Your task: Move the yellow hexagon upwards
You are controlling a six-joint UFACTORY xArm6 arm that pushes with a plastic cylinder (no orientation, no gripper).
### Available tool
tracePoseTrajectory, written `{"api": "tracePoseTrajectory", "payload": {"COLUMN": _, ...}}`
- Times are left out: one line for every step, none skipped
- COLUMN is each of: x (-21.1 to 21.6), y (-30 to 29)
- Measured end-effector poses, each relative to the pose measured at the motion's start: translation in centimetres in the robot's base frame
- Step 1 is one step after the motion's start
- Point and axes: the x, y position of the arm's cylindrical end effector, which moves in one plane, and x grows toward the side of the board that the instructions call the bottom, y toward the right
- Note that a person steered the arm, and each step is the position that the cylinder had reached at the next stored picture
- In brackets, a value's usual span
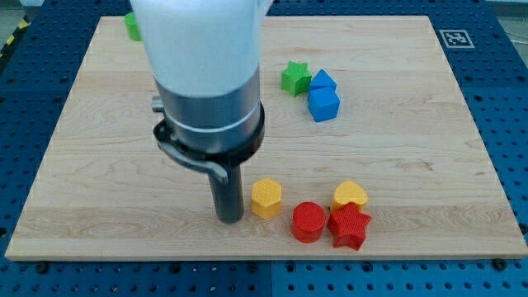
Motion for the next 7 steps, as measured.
{"api": "tracePoseTrajectory", "payload": {"x": 1.4, "y": 2.9}}
{"api": "tracePoseTrajectory", "payload": {"x": 0.4, "y": 4.0}}
{"api": "tracePoseTrajectory", "payload": {"x": -1.8, "y": 4.0}}
{"api": "tracePoseTrajectory", "payload": {"x": -2.0, "y": 4.0}}
{"api": "tracePoseTrajectory", "payload": {"x": -2.0, "y": 4.3}}
{"api": "tracePoseTrajectory", "payload": {"x": -3.7, "y": 4.4}}
{"api": "tracePoseTrajectory", "payload": {"x": -4.7, "y": 4.4}}
